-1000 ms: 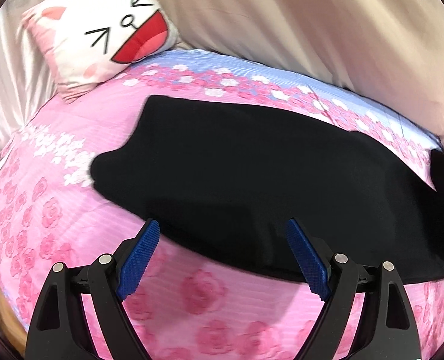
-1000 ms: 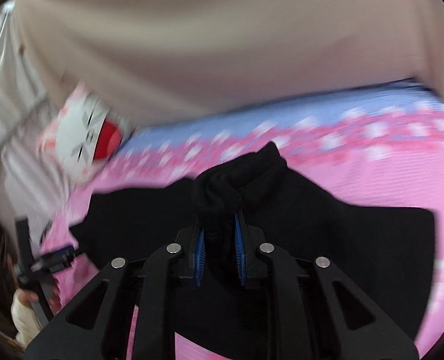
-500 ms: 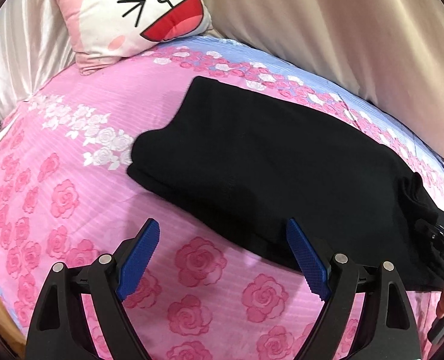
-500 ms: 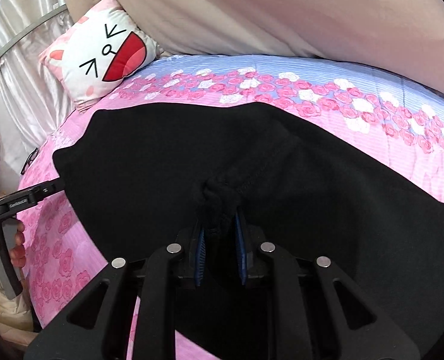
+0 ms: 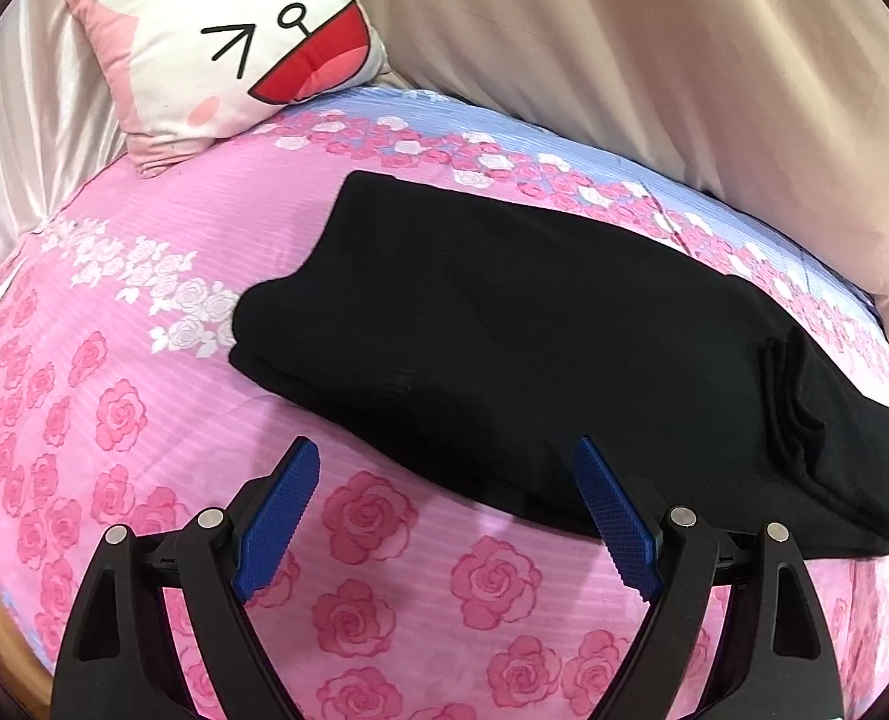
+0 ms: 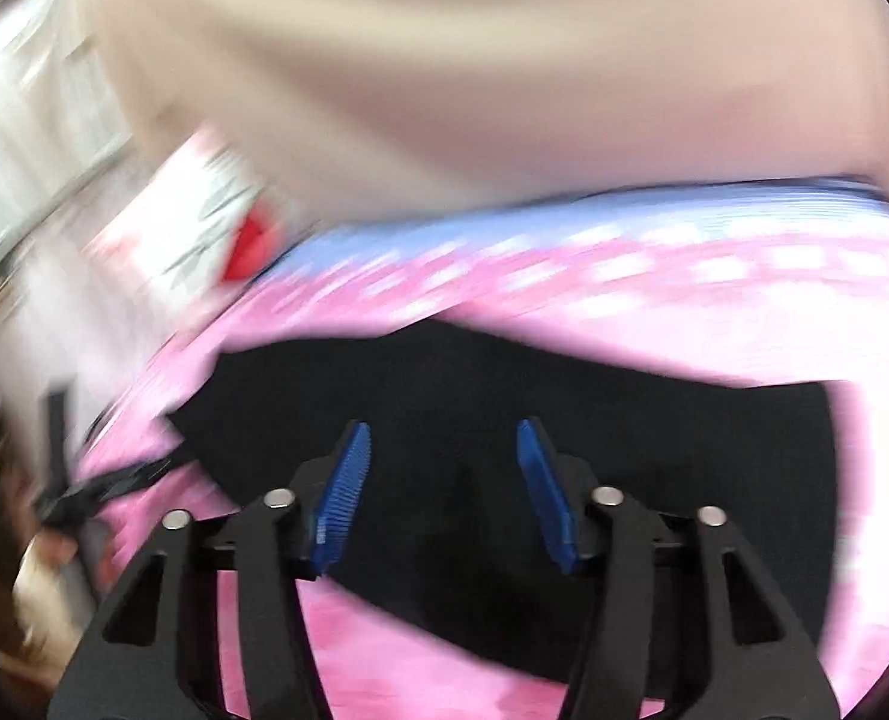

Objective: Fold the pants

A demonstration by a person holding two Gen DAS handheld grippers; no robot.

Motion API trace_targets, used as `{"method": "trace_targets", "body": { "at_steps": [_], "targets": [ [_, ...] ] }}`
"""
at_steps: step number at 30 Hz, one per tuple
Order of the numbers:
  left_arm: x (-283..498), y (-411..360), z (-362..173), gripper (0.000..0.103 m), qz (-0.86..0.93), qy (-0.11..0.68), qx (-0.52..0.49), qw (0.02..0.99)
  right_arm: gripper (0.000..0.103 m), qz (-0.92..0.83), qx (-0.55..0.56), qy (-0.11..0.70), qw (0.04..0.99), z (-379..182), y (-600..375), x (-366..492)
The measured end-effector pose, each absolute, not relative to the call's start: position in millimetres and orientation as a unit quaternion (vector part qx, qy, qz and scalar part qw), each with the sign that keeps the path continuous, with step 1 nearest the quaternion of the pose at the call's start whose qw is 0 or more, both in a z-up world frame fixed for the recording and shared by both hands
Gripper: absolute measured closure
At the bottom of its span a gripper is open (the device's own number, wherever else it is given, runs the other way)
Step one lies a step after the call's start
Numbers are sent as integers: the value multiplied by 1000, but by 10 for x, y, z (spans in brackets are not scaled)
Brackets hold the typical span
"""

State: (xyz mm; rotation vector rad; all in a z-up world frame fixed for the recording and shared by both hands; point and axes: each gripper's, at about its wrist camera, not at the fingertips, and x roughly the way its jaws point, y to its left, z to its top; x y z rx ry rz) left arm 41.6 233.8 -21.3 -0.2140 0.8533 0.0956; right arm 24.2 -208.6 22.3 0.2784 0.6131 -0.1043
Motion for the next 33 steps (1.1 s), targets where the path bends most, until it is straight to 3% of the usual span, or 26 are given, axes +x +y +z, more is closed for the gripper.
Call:
{"method": "trace_targets", "body": {
  "at_steps": [3, 6, 10, 14, 18, 21, 26, 30, 33],
  "targets": [
    [443, 2354, -237, 18, 53, 415, -107, 902, 74, -155, 180, 301, 924, 77, -2775, 117],
    [457, 2360, -280, 18, 59, 420, -114, 898, 75, -154, 167, 369, 901, -319, -2911, 317],
    [415, 2361, -301, 18, 61, 426, -120, 895, 74, -175, 71, 368, 911, -236, -2540, 473],
    [350, 2349, -280, 18, 66, 425, -110, 896, 75, -100, 115, 325, 933, 17, -2338, 552],
    [344, 2318, -280, 18, 62, 425, -112, 896, 74, -57, 99, 392, 913, -456, -1896, 1096],
    [326, 2246, -261, 18, 58, 424, -102, 898, 74, -78, -23, 378, 922, -446, -1329, 1191],
    [326, 2276, -262, 18, 67, 425, -94, 898, 75, -23, -27, 365, 930, -337, -867, 1305],
    [322, 2438, -300, 18, 89, 430, -107, 892, 75, -32, -128, 374, 918, -492, -495, 1474],
    [282, 2605, -316, 18, 109, 430, -120, 888, 75, -20, -100, 354, 930, -279, -540, 1358]
  ]
}}
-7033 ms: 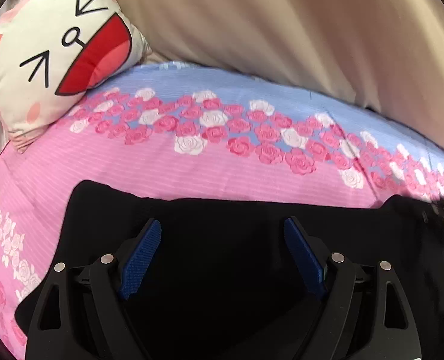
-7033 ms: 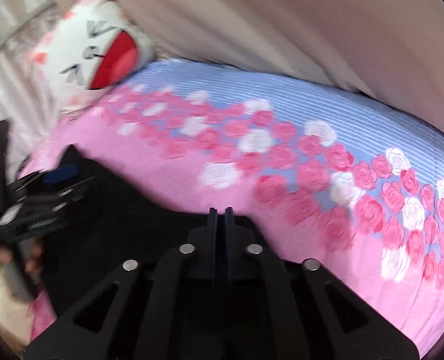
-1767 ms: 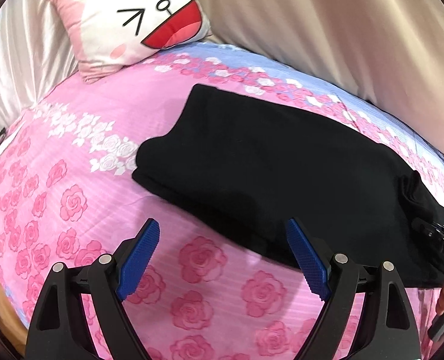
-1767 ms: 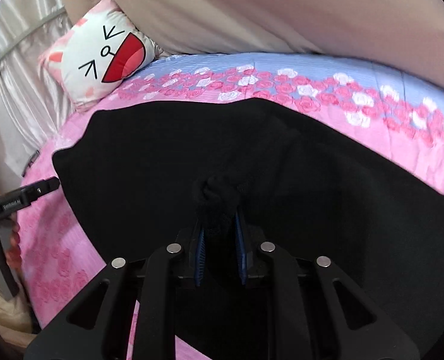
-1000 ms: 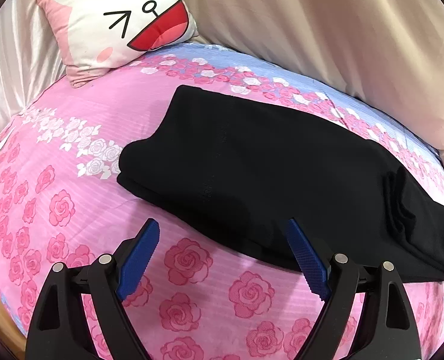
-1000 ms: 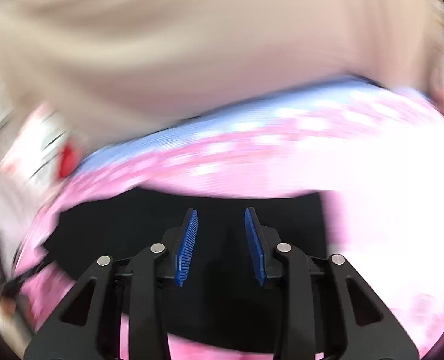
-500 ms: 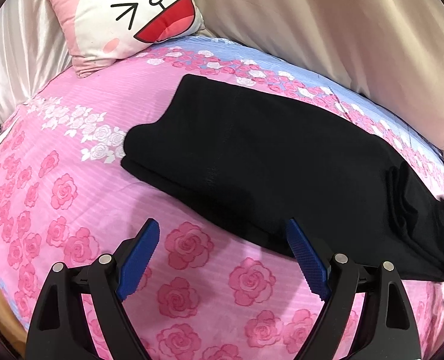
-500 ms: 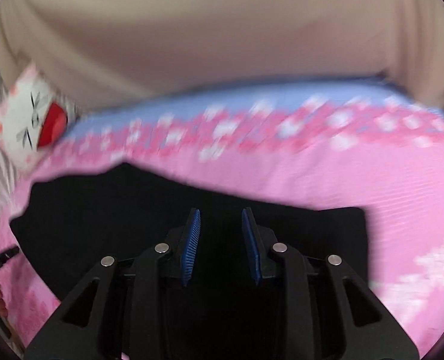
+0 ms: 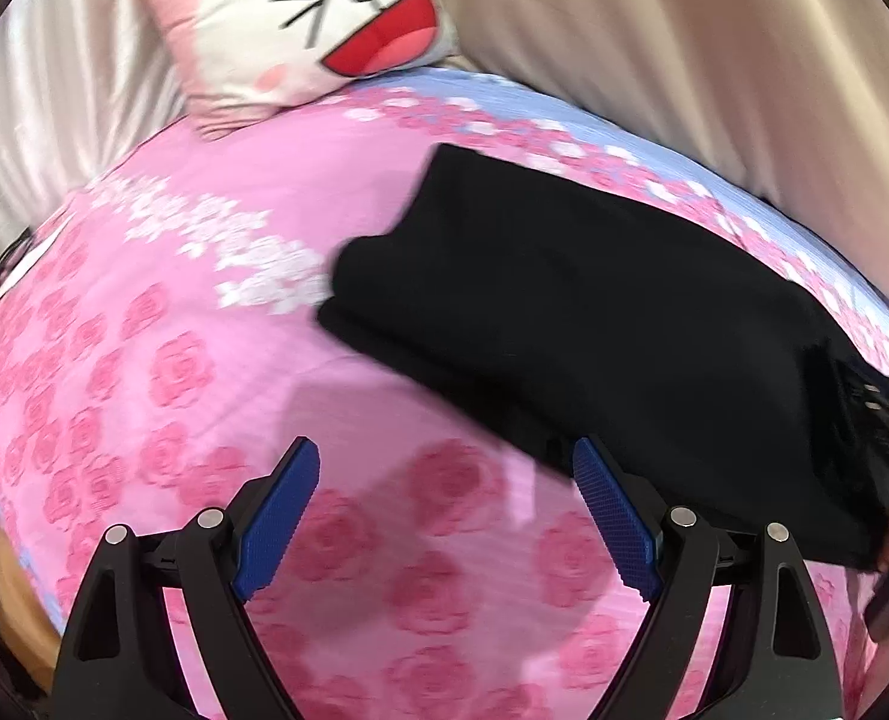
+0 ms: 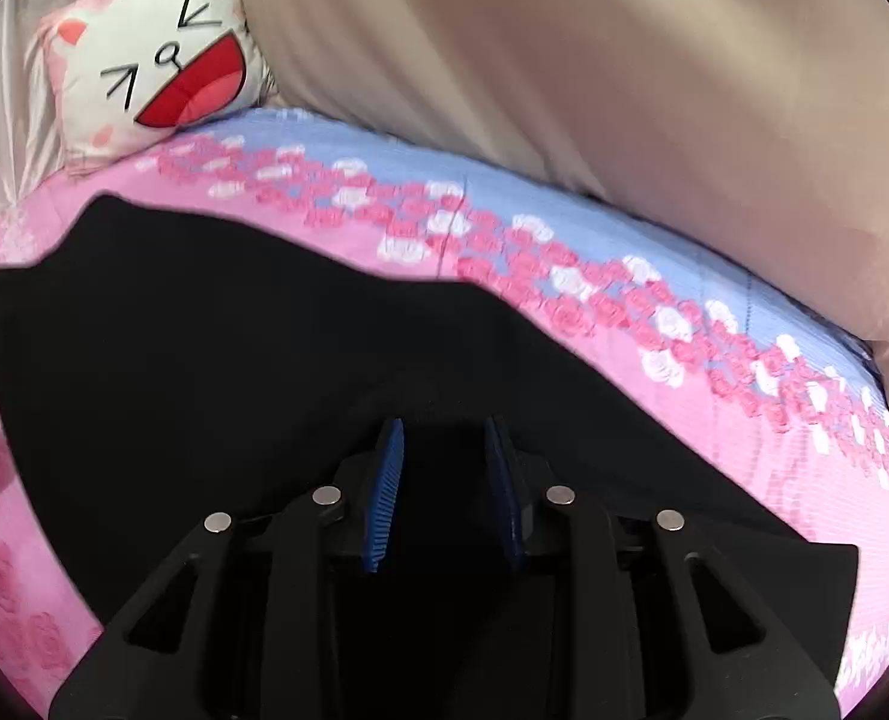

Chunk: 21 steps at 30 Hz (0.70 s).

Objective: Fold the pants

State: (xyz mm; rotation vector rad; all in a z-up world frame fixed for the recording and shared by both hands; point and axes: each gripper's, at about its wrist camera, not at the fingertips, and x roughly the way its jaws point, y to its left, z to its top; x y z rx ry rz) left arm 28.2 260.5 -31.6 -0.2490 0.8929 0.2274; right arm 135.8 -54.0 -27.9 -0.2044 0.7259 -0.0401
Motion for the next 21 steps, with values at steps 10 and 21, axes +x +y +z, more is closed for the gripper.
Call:
{"method": "trace_targets", "body": {
  "at_steps": [10, 21],
  "targets": [
    [133, 2851, -292, 18, 122, 421, -143, 887, 67, -110, 57, 309, 943, 96, -1881, 340],
    [383, 2500, -306, 18, 75, 429, -151, 887, 61, -103, 78, 318, 939, 160, -2009, 251]
  ]
}}
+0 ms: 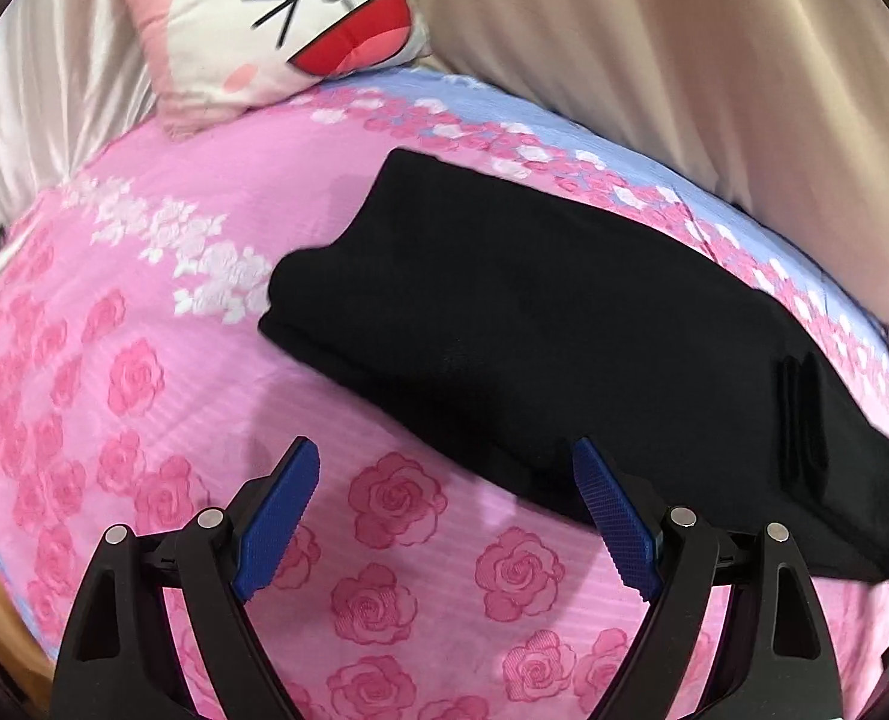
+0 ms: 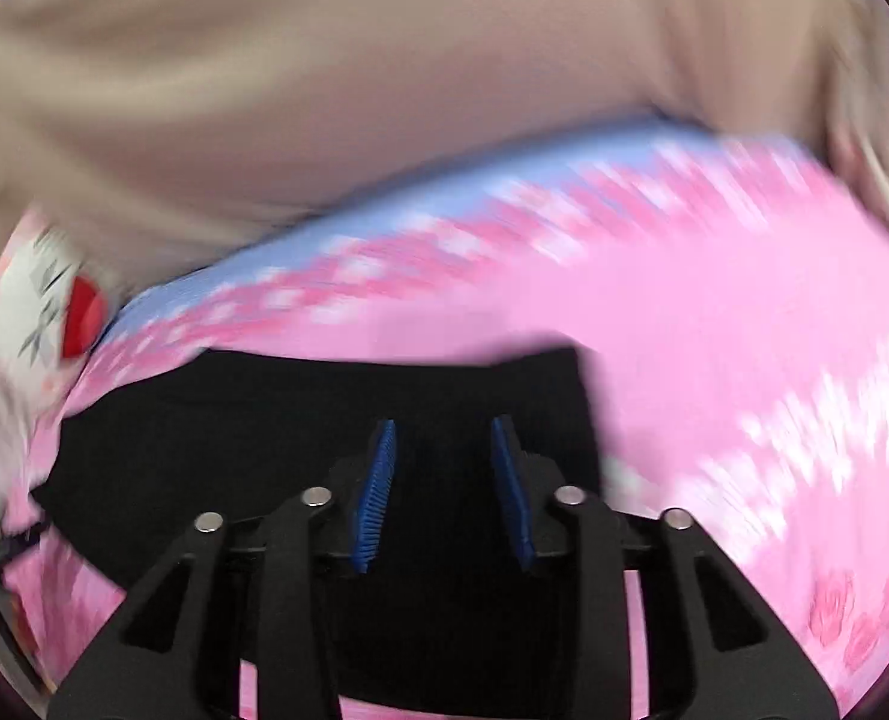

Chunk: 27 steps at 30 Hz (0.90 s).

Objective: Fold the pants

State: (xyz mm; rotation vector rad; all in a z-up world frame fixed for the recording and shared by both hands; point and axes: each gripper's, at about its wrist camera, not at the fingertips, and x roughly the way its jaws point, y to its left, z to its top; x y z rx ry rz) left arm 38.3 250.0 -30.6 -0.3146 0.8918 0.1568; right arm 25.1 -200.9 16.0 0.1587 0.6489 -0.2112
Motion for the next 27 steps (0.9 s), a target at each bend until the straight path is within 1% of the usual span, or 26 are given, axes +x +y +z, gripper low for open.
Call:
{"method": "trace_targets", "body": {
  "at_steps": [2, 3, 8, 11, 14, 16, 19, 20, 21, 22, 23, 24, 25, 27],
  "targets": [
    [334, 2562, -327, 18, 82, 431, -169, 882, 49, -34, -11, 319, 947, 204, -1290, 517],
    [312, 2587, -338, 18, 86, 432, -174, 880, 42, -5, -42, 319, 947, 194, -993, 596],
    [77, 2786, -352, 18, 125, 431, -175, 876, 41, 143, -196, 318, 917, -153, 635, 999],
    [-81, 2951, -364, 18, 150, 431, -172, 873, 41, 194, -251, 319, 893, -383, 1301, 1188],
    [-222, 3115, -387, 18, 168, 432, -173, 869, 39, 215, -280, 328, 876, -570, 1765, 1375],
    [-288, 3193, -399, 18, 173, 433, -175, 867, 34, 220, -300, 335, 865, -699, 2008, 1477],
    [-335, 3231, -409, 18, 172, 433, -173, 868, 34, 210, -337, 348, 849, -939, 2248, 1637],
    [-346, 3229, -415, 18, 169, 433, -172, 868, 36, 206, -341, 348, 848, -997, 2257, 1670],
    [-342, 3209, -425, 18, 162, 435, -169, 869, 46, 214, -332, 343, 852, -1001, 2259, 1685],
    [-322, 3190, -429, 18, 159, 436, -167, 870, 59, 219, -323, 352, 851, -1005, 2269, 1719],
    [-305, 3162, -436, 18, 155, 438, -163, 871, 67, 217, -314, 360, 851, -986, 2273, 1740],
    [-279, 3114, -440, 18, 148, 440, -158, 872, 83, 208, -309, 361, 855, -950, 2265, 1755],
    [-259, 3082, -440, 18, 143, 441, -156, 872, 88, 208, -293, 361, 860, -891, 2221, 1766],
    [-198, 2974, -409, 18, 125, 438, -151, 877, 90, 210, -238, 363, 876, -702, 2028, 1771]
  ]
}}
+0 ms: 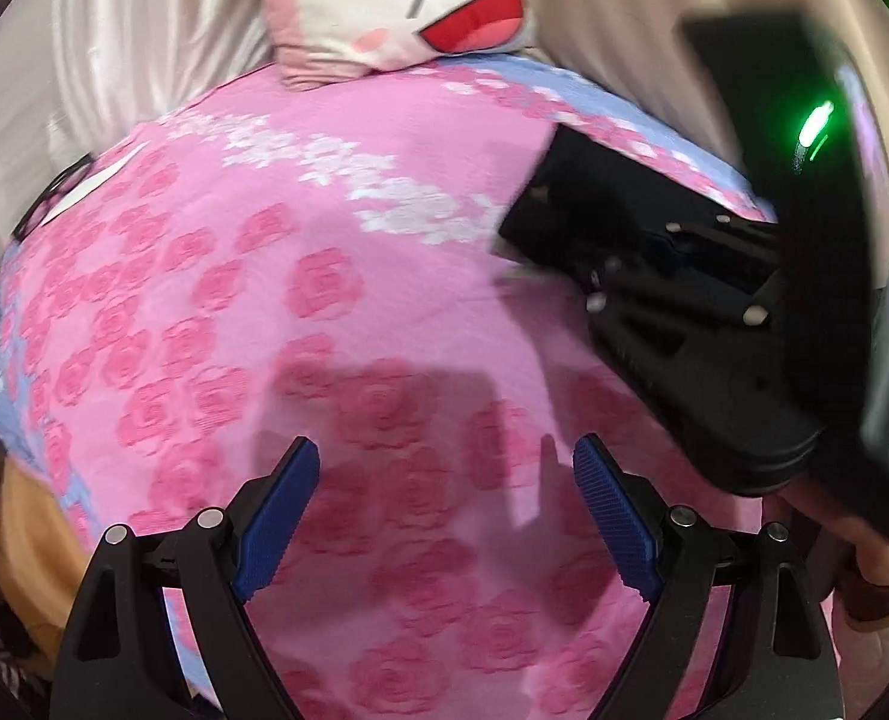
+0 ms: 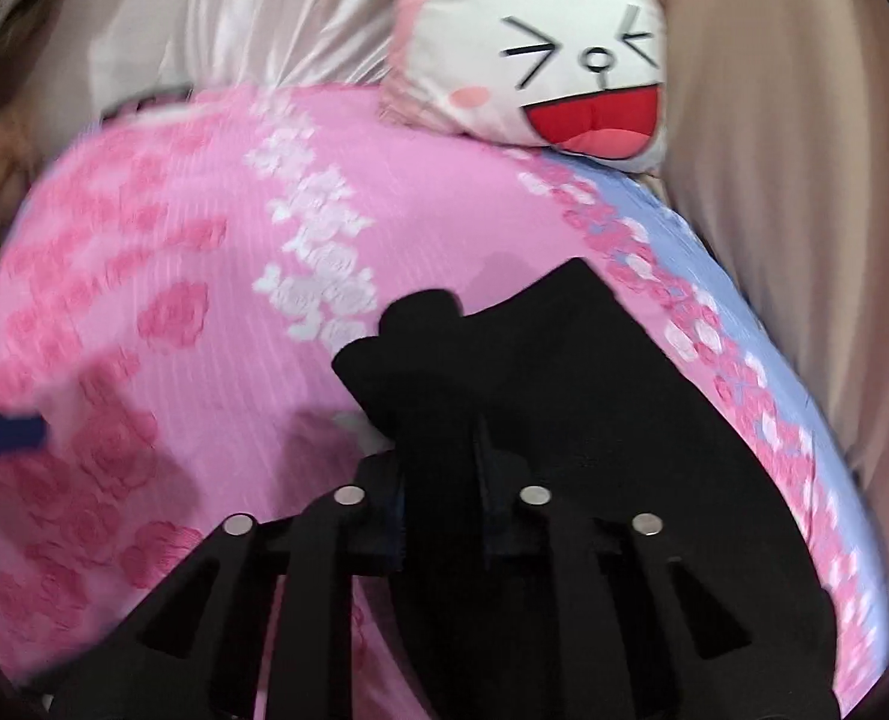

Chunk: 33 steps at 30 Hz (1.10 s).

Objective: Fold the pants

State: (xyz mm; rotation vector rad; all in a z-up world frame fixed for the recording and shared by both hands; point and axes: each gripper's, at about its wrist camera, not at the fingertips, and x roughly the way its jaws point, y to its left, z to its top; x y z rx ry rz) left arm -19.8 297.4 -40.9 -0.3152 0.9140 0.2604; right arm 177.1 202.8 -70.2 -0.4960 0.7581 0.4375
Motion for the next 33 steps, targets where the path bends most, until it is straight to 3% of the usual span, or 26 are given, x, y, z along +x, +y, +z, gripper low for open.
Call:
{"method": "trace_targets", "body": {
  "at_steps": [8, 13, 19, 26, 29, 33],
  "targets": [
    [184, 2218, 14, 18, 29, 400, -108, 910, 91, 178, 37, 310, 933, 419, 257, 1405],
    [444, 1297, 300, 18, -63, 377, -49, 923, 91, 121, 177, 259, 942, 719, -1147, 744],
    [585, 148, 234, 16, -161, 391, 8, 906, 91, -12, 296, 252, 921, 216, -2615, -211],
    [558, -538, -79, 11, -145, 402, 88, 900, 92, -7, 431, 261, 864, -690, -3234, -596],
    [590, -628, -134, 11, -123, 400, 117, 900, 85, 15, 423, 259, 868, -671, -3241, -534],
    [579, -506, -60, 11, -122, 408, 101, 899, 55, 55, 472, 232, 848, -671, -3320, -611]
  ]
}}
